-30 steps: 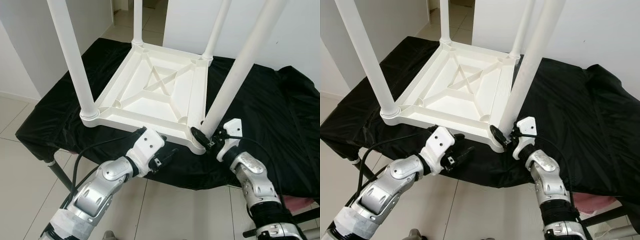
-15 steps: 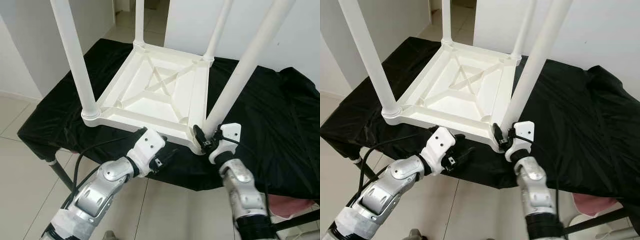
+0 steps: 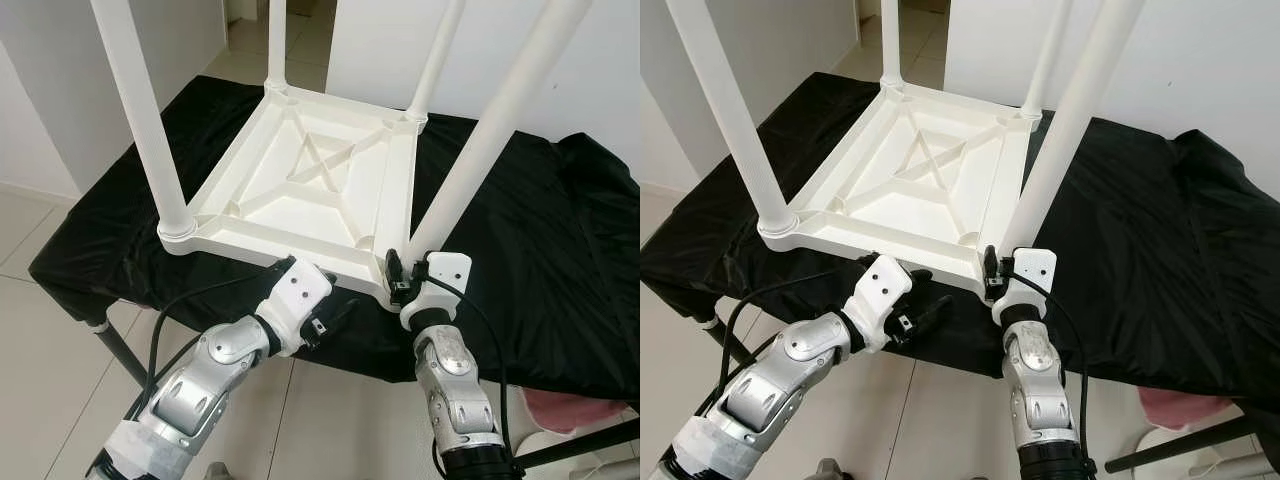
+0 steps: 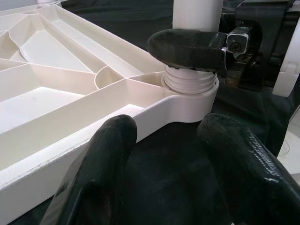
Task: Building children table
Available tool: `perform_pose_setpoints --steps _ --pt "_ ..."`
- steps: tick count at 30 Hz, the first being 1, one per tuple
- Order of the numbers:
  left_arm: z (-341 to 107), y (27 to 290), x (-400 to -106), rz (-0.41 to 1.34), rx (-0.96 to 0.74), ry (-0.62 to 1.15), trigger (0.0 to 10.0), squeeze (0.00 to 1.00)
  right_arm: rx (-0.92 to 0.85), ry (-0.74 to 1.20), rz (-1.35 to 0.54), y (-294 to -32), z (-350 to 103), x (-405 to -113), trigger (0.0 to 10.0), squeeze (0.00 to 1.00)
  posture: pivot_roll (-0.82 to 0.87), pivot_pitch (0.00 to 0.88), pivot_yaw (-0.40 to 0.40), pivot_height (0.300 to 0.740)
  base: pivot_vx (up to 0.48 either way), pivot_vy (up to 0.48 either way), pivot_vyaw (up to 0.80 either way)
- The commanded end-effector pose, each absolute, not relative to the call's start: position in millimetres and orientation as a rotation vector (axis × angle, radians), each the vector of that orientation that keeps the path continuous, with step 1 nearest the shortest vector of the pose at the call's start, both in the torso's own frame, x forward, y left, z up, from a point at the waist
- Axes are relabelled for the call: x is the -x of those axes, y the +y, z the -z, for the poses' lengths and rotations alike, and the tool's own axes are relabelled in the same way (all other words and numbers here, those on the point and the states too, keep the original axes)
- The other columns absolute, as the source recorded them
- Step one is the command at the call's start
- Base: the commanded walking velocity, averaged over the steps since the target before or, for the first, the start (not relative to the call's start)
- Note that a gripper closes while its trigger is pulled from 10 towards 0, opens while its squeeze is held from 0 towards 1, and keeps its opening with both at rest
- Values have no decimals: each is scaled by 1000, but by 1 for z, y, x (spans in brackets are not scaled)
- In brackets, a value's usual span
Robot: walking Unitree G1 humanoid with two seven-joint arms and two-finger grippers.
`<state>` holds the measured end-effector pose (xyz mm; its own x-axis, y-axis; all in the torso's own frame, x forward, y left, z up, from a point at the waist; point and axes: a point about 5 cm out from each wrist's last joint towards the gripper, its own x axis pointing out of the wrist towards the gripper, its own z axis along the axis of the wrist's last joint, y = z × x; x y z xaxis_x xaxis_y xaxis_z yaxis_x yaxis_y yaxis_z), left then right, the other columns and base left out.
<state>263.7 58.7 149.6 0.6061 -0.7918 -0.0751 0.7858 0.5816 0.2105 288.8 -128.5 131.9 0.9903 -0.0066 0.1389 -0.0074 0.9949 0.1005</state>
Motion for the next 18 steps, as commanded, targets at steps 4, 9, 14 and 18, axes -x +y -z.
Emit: perform_pose_setpoints --steps 4,9,14,18 --pt "-149 57 -260 977 -241 -26 10000 0 -122 -101 14 -128 -125 -284 10000 1000 38 73 -63 740 0 0 0" --pt "-150 57 -260 975 -241 -26 10000 0 -124 -142 -14 -131 -131 -281 10000 1000 36 79 -65 740 0 0 0" --pt "-150 57 -261 971 -240 -27 10000 0 -114 -157 -28 -137 -133 -281 10000 1000 34 82 -67 740 0 0 0" --pt "-150 57 -261 964 -236 -28 10000 0 -90 -162 -91 -148 -135 -282 10000 0 31 90 -71 740 0 0 0"
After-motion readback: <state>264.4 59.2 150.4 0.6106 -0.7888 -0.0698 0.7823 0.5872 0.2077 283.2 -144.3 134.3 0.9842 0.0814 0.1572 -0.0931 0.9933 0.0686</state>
